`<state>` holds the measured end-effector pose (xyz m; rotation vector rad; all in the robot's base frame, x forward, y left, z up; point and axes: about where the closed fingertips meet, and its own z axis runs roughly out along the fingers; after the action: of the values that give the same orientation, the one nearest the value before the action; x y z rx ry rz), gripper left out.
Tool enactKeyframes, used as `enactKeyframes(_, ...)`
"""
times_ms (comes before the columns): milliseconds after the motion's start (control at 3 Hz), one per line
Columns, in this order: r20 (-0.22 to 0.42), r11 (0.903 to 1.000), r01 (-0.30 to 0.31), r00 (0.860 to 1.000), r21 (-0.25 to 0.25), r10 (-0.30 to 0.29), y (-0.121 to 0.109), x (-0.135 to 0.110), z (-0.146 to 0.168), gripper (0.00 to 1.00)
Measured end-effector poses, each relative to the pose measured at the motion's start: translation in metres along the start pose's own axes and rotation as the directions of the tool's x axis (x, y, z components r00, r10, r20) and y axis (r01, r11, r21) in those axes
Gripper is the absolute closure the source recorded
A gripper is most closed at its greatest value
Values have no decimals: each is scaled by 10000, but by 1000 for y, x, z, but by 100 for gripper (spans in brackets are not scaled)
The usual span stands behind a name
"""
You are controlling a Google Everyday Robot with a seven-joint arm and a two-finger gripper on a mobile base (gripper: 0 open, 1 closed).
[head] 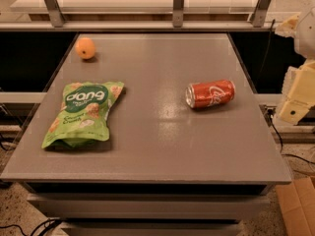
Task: Move coke can near green rice chip bag
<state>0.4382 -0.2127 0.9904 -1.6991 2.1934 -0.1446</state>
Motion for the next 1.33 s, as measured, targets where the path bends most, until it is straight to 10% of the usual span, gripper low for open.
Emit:
enactKeyframes(667, 511, 9970, 777, 9957, -33, -774, -1, -8, 6, 0)
enactKeyframes(1000, 1379, 9657, 2590, 9572, -168, -2544, 2, -33, 33, 0)
enactKeyframes(1333, 1935, 9093, 4147, 8954, -343, -4011, 6, -58, 66, 0)
